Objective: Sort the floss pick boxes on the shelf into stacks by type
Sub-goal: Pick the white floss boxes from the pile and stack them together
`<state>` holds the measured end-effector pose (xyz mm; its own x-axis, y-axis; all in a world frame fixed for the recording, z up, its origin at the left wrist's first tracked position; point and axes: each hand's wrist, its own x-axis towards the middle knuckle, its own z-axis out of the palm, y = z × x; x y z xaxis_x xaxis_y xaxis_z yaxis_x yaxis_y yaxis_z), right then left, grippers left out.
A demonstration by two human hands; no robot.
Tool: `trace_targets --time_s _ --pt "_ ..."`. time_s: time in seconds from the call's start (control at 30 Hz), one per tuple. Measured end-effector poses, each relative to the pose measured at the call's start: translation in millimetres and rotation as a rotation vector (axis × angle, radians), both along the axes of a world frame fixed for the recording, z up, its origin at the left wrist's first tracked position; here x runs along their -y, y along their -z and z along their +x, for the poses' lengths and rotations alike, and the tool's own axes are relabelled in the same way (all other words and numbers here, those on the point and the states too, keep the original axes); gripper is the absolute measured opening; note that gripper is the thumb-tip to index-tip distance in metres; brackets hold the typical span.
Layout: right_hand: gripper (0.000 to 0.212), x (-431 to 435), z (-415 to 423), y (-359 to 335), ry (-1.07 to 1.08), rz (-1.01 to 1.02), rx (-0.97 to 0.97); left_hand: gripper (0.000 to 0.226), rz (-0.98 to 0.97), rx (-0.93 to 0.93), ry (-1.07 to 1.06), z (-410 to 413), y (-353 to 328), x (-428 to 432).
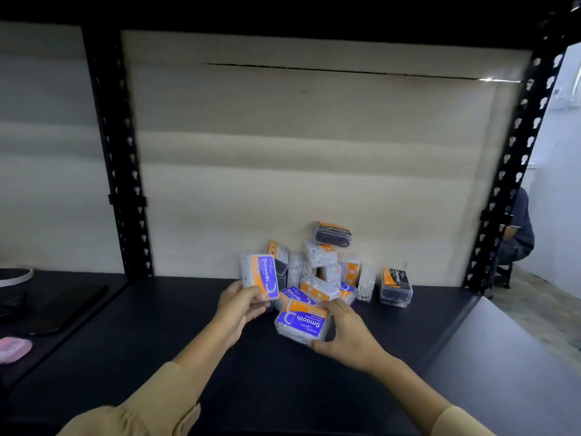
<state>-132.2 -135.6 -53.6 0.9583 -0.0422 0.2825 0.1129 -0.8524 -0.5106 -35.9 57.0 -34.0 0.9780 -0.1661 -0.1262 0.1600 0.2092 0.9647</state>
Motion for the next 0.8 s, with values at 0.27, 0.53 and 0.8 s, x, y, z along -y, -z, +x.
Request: trace_targets --time_s 0.27,0.53,0.8 --pt "0.07 -3.0 -13.3 11.0 -0.038 0.024 -0.054 0.01 0.151 -0.03 0.027 -19.9 25.1 -31.6" --pt "0.065 -0.9 -17.4 12.8 -0.054 -0.072 -0.092 0.037 0.404 0.184 0.084 -21.1 25.5 -42.4" --pt "0.08 -6.4 -17.0 12.5 -0.054 -0.271 -0.096 0.038 0.595 0.31 0.137 -17.4 25.8 -43.9"
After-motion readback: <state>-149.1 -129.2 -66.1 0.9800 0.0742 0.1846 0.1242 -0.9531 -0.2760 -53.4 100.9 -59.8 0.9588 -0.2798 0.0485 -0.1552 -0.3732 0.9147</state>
